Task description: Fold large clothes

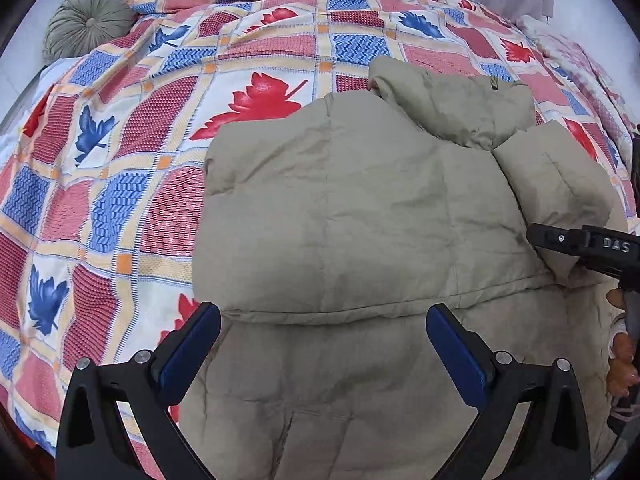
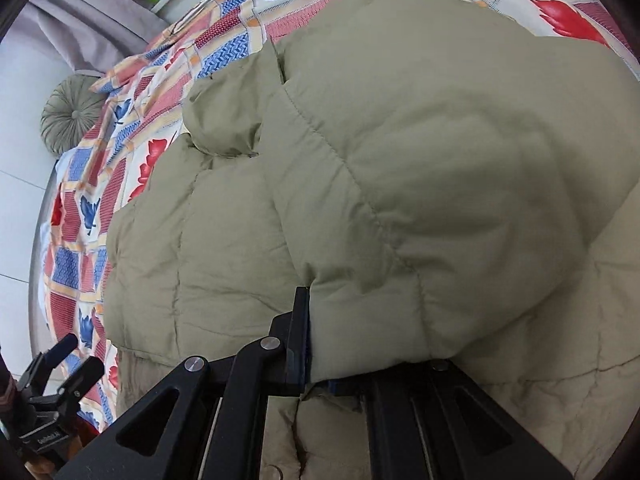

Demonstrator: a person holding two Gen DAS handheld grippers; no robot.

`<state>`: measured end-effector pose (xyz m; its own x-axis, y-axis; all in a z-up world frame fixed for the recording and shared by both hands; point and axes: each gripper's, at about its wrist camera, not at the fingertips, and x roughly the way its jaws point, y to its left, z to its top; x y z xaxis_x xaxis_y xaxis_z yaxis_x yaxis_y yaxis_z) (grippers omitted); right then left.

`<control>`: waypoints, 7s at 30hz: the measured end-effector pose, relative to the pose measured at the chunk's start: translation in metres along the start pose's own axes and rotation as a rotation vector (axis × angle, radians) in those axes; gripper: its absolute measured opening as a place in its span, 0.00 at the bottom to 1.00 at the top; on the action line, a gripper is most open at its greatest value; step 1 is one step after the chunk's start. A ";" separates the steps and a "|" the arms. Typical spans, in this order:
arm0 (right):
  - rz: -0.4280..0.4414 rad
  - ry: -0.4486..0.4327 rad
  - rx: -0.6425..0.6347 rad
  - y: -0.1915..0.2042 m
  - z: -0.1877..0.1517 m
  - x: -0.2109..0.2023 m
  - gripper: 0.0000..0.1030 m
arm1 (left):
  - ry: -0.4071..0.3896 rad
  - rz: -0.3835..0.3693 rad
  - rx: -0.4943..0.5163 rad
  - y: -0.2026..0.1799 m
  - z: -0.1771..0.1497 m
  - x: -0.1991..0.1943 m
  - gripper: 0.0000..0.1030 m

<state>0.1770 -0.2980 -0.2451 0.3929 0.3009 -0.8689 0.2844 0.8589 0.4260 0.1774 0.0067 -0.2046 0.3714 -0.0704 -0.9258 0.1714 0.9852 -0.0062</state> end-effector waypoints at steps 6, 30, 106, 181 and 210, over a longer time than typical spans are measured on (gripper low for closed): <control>0.107 -0.053 0.043 -0.004 -0.009 -0.052 0.72 | -0.023 -0.051 -0.039 -0.004 0.015 0.001 1.00; 0.094 -0.046 -0.231 0.094 -0.001 -0.039 0.14 | -0.090 -0.357 -0.332 0.066 0.037 -0.016 1.00; -0.274 -0.118 0.148 -0.137 -0.001 -0.130 0.24 | 0.009 -0.085 -0.065 -0.013 0.016 -0.003 0.11; 0.080 0.035 0.632 -0.118 -0.229 -0.222 0.97 | 0.455 -0.323 -0.361 0.094 -0.206 -0.103 0.99; 0.313 0.183 0.833 -0.143 -0.290 -0.152 0.98 | 0.504 -0.625 -0.557 0.059 -0.243 -0.049 0.27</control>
<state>-0.1771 -0.3462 -0.2474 0.4337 0.5925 -0.6789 0.7561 0.1704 0.6318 -0.0524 0.1062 -0.2519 -0.0960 -0.6576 -0.7472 -0.2994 0.7350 -0.6084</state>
